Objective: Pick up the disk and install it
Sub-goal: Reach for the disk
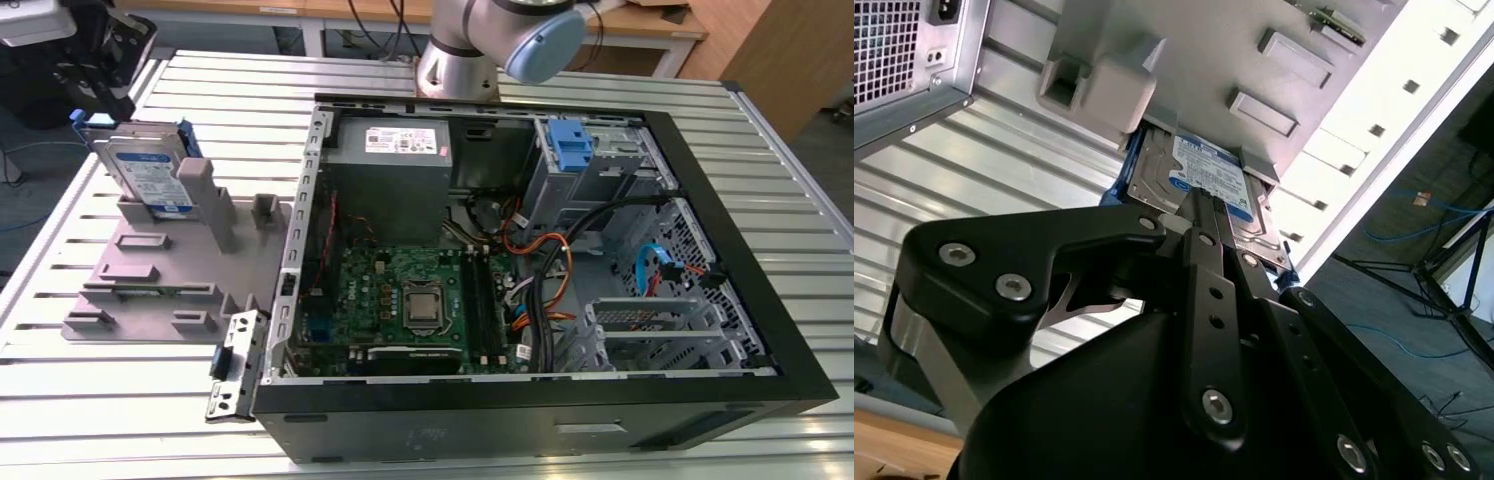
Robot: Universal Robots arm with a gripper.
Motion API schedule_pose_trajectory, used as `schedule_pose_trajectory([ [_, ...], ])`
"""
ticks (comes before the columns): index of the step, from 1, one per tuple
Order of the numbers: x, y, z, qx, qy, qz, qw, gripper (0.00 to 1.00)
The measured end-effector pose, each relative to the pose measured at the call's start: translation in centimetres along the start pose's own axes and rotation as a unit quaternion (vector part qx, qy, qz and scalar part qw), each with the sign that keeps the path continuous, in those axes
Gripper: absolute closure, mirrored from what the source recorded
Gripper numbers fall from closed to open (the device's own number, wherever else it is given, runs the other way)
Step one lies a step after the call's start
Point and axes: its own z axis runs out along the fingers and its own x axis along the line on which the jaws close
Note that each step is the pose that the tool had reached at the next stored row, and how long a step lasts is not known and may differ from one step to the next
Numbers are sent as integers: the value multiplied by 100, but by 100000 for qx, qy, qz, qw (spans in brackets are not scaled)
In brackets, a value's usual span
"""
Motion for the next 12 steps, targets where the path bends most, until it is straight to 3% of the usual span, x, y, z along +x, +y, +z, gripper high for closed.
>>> schedule_pose_trajectory([
  [12,80,127,94,-174,19,7,100000,89],
])
